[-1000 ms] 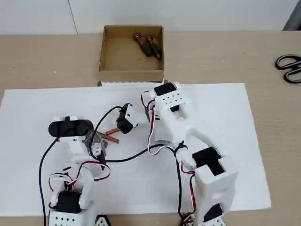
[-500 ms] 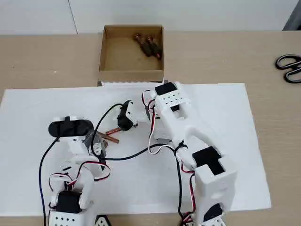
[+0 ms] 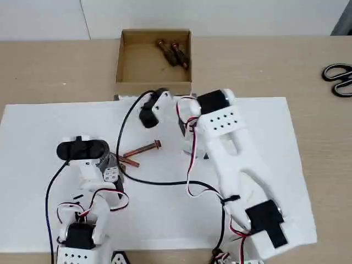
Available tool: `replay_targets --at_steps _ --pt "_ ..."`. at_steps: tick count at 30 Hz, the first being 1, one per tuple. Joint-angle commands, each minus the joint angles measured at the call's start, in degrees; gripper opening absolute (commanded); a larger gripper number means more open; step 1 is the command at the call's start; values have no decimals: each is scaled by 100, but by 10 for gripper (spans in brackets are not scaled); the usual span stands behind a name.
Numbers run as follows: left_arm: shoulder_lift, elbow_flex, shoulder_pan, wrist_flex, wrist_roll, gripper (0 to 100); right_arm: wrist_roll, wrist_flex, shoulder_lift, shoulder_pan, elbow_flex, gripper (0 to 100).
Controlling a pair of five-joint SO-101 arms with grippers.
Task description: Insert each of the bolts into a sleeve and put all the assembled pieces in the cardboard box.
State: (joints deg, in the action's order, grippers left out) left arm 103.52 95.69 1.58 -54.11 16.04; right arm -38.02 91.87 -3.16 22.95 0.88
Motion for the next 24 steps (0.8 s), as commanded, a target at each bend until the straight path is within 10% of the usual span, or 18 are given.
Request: replay_targets --at_steps 1,24 --pt "44 -84 -35 79 -141 8 510 251 -673 -462 -62 8" --pt "-1925 -2976 9 -527 -1943 5 1354 426 -2686 -1912 1196 3"
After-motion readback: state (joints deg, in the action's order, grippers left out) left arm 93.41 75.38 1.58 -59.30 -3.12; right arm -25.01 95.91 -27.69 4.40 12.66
